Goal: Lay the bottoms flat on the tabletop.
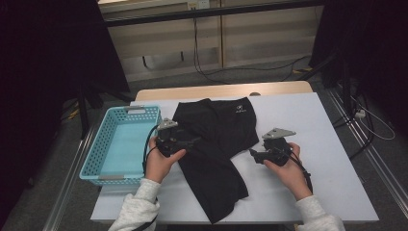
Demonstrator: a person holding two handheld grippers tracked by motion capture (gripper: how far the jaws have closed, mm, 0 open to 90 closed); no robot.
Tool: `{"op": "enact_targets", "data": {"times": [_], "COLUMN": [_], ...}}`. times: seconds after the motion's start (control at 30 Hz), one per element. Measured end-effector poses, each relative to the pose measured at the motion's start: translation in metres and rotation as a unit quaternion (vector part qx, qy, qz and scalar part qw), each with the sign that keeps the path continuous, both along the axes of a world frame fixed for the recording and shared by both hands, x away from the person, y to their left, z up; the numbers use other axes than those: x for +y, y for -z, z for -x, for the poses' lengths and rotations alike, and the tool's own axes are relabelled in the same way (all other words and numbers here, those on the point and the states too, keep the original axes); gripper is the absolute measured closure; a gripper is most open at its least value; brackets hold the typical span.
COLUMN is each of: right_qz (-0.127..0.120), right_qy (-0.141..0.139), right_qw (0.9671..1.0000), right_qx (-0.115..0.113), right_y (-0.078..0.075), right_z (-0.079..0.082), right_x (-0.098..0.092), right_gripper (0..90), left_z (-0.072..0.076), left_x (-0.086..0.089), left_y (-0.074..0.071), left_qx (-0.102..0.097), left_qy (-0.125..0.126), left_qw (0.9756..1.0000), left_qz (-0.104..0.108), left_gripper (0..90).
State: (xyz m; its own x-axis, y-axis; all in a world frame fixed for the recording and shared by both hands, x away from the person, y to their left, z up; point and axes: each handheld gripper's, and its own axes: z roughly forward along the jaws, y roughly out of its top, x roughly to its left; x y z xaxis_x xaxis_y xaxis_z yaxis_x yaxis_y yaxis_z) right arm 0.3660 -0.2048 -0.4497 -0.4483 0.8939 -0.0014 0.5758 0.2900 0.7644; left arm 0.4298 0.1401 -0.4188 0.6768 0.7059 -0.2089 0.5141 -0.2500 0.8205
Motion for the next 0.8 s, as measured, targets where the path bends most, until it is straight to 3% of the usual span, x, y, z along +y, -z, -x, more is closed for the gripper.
{"op": "enact_targets", "data": {"times": [0.23,0.37,0.47,0.57,0.67,0.73,0.8], "right_qz": [-0.007,-0.010,-0.016,-0.005,-0.003,-0.006,-0.003], "right_qy": [-0.010,-0.019,-0.008,0.001,0.008,0.005,0.001], "right_qw": [0.9999,0.9996,0.9996,0.9997,0.9998,0.9998,0.9999], "right_qx": [0.006,0.018,0.023,0.025,0.018,0.019,0.015], "right_y": [0.003,0.006,0.009,0.012,0.014,0.013,0.013], "right_z": [-0.004,-0.008,-0.013,-0.018,-0.022,-0.023,-0.024], "right_x": [0.014,0.026,0.033,0.036,0.036,0.035,0.033], "right_gripper": [49.8,54.1,55.2,58.0,68.7,82.4,87.3], "left_z": [0.005,0.008,0.009,0.010,0.010,0.011,0.011], "left_x": [-0.002,-0.003,-0.005,-0.006,-0.006,-0.007,-0.007], "left_y": [0.001,-0.001,-0.001,0.000,0.001,0.002,0.004], "left_qx": [-0.002,-0.006,-0.008,-0.005,-0.005,-0.004,-0.003], "left_qy": [0.002,0.003,0.005,0.008,0.011,0.009,0.014], "left_qw": [1.0000,1.0000,1.0000,1.0000,0.9999,0.9999,0.9999], "left_qz": [-0.006,0.001,0.002,0.002,-0.001,-0.001,-0.005], "left_gripper": [17.4,17.4,17.5,17.5,17.5,17.6,17.8]}}
